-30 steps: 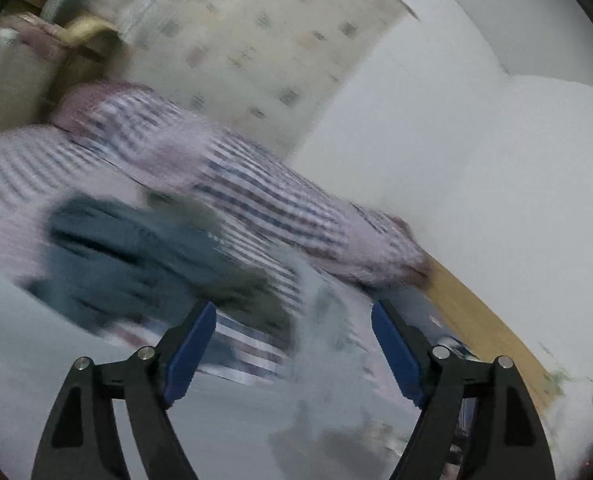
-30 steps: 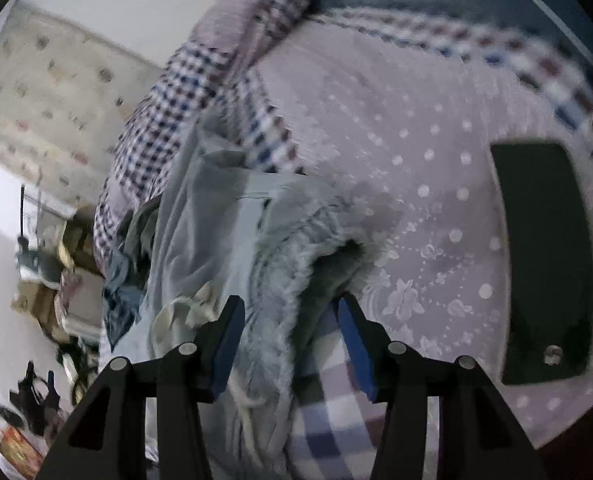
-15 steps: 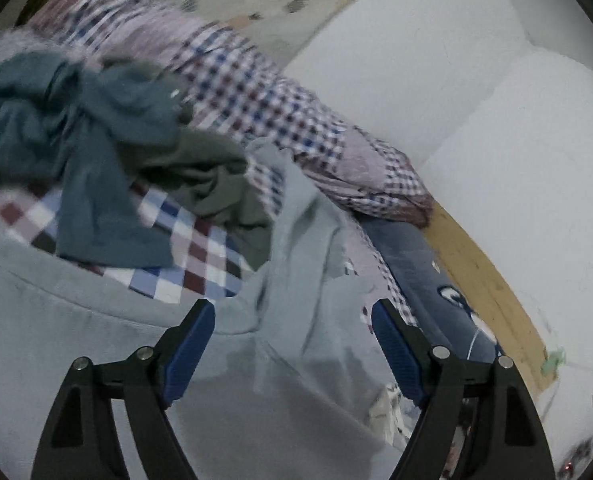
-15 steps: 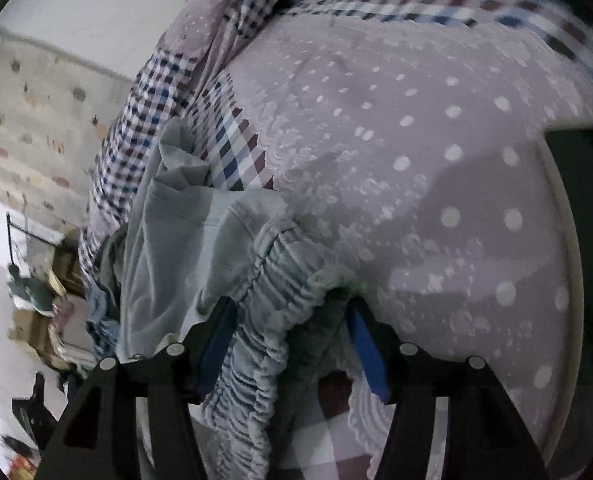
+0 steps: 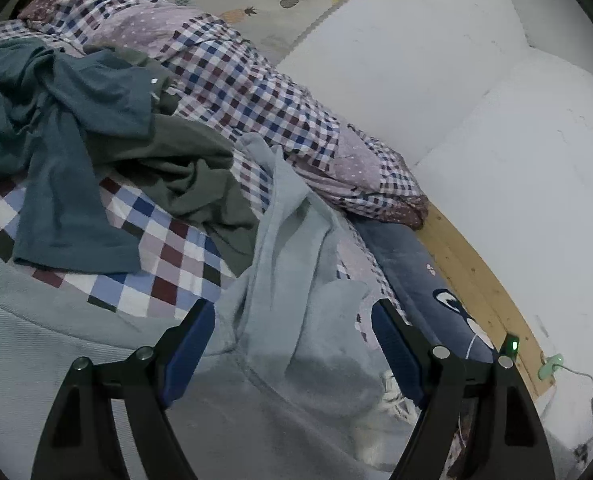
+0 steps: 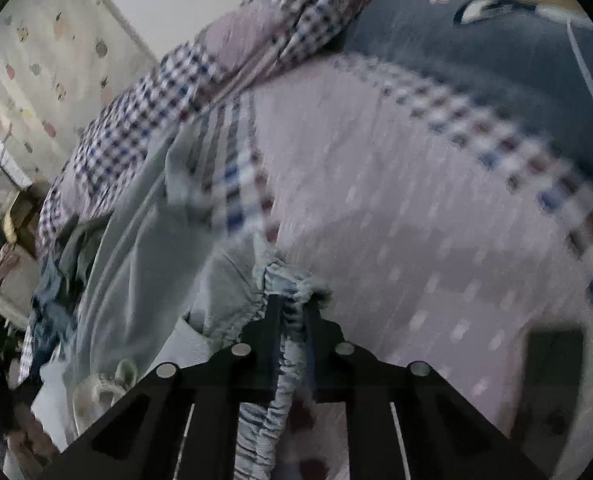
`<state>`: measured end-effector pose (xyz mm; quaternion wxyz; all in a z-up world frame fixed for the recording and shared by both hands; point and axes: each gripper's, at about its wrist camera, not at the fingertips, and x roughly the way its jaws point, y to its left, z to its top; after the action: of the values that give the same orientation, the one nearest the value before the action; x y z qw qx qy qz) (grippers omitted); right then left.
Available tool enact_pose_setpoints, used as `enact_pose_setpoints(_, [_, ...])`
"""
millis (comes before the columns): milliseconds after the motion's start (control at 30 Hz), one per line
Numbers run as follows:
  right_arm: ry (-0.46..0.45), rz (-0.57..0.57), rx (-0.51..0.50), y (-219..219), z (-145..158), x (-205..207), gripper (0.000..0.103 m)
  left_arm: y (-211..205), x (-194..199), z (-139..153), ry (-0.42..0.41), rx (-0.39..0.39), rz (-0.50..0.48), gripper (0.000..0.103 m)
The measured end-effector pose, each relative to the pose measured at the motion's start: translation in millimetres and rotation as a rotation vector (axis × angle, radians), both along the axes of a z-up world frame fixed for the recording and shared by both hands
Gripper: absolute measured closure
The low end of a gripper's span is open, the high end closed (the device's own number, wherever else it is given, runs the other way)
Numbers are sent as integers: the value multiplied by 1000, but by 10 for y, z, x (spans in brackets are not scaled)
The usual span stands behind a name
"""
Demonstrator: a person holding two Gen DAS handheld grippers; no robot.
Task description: Fold clothes
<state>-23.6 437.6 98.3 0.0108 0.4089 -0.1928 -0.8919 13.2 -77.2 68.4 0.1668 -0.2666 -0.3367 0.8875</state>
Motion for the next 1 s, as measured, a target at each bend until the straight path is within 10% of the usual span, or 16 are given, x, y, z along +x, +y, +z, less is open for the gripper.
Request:
enact_pose_setpoints(400, [169,33,197,-91,1182,-507,101,21,-16,29,10,14,-18,20])
enact_pose_setpoints(767, [-163,-47,211,252,15,-526,98,-79,-88,-59,-50,29,17,20])
enact_pose_setpoints(900, [-177,-67,255,122,223,-572,93,-152,-114,-86,-64,44,42,20])
enact_pose_setpoints(1000, [-108,-98,367,-50,599,-619,70,-218,-130,-95,-74,68,51,20])
